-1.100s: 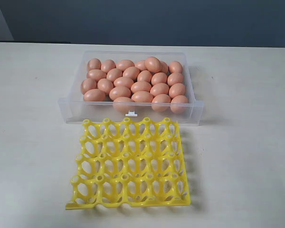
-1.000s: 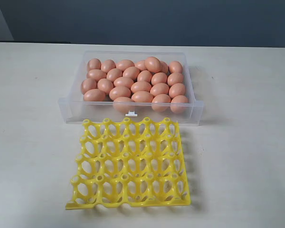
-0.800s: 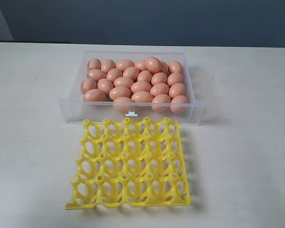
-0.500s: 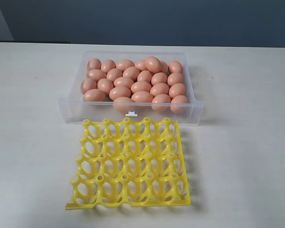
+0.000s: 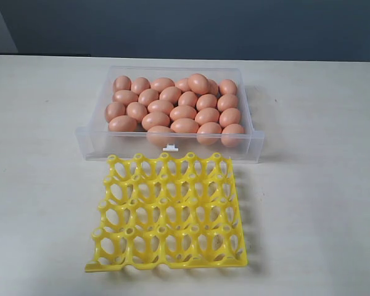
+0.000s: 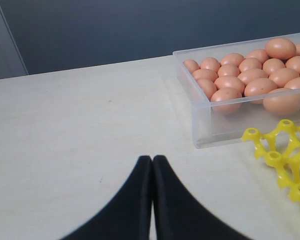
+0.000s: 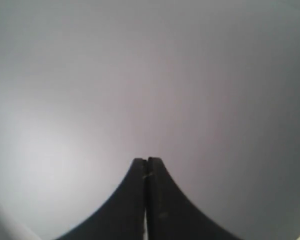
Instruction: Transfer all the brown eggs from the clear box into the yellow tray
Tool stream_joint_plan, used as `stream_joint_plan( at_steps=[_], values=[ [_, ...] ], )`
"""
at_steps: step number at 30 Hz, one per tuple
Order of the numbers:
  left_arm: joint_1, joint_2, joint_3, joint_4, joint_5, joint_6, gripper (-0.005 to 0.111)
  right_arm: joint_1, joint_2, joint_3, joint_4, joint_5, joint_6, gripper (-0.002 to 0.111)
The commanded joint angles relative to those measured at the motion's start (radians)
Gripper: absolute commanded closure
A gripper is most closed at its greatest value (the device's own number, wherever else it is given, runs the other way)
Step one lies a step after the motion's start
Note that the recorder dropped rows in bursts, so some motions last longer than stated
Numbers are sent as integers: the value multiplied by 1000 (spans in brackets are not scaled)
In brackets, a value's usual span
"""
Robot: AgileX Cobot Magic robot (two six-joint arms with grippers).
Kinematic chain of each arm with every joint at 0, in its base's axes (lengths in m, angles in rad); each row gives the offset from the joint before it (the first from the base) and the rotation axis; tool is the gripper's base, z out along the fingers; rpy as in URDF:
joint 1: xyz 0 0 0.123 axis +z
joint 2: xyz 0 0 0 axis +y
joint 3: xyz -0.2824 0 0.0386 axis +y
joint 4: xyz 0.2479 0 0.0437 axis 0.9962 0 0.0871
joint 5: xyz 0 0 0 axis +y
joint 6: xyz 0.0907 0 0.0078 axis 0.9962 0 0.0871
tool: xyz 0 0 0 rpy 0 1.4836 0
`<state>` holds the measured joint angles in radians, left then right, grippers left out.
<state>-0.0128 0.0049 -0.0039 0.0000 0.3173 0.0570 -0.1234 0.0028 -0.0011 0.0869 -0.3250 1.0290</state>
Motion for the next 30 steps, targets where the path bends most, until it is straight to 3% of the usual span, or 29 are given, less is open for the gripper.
stream_joint_plan(
  at_steps=[1, 4, 7, 10, 14, 17, 19, 24, 30],
  values=[
    [4, -5, 4, 0, -10, 0, 106, -4, 1, -32, -363, -32, 161, 109],
    [4, -5, 4, 0, -10, 0, 106, -4, 193, -211, -1009, -55, 524, 109],
    [4, -5, 4, 0, -10, 0, 106, -4, 431, -383, -1292, -173, 606, 109],
    [4, -5, 4, 0, -10, 0, 106, -4, 841, -695, -1545, -336, 648, 109],
    [4, -5, 4, 0, -10, 0, 106, 68, 1291, -1092, -1831, -361, 830, 109],
    [4, -5, 4, 0, -10, 0, 106, 171, 1512, -1264, -1831, -332, 841, 97],
    [4, -5, 4, 0, -10, 0, 106, 282, 1672, -1373, -1831, -134, 849, 85],
    [4, -5, 4, 0, -10, 0, 106, 413, 1807, -1437, -1831, 254, 844, 85],
    [4, -5, 4, 0, -10, 0, 106, 473, 1911, -1440, -1831, 416, 844, 85]
  ],
)
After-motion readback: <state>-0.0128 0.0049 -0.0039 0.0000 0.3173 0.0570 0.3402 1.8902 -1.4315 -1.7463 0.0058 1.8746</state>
